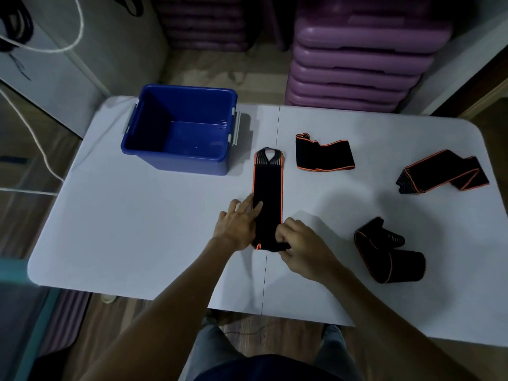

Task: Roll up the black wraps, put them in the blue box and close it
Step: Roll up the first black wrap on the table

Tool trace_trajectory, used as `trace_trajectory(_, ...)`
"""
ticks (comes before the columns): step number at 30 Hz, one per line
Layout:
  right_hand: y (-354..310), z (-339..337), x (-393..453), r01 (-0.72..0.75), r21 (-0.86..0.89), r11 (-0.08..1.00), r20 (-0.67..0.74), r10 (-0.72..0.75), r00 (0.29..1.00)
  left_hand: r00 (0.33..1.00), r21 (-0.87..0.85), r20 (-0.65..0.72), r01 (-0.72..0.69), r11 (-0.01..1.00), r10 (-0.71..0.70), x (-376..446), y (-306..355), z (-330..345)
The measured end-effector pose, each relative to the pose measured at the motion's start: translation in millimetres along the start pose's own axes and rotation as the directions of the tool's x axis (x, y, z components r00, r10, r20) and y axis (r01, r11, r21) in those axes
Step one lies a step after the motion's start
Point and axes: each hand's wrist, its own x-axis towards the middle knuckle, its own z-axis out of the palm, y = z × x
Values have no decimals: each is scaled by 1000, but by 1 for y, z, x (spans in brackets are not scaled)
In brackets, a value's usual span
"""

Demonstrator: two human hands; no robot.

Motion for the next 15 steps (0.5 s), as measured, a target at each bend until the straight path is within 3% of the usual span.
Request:
trace_trajectory(2, -5, -3, -8, 152, -146, 978, 18, -151, 988, 1000, -11, 11, 22, 1000, -22, 11, 2, -4)
trace_trajectory(5, -3, 9, -23, 220, -212, 952, 107, -201, 974, 1000, -11, -5, 28, 1000, -28, 21, 7, -8)
trace_trajectory(10, 14, 20, -40, 117, -122, 986, 184, -93, 978, 999, -34, -26, 35, 999, -36, 19, 10, -3)
trace_trajectory(15, 29, -13, -6, 9, 20, 1000, 105, -11, 994, 998, -48, -55, 17, 999, -20, 30, 8, -14)
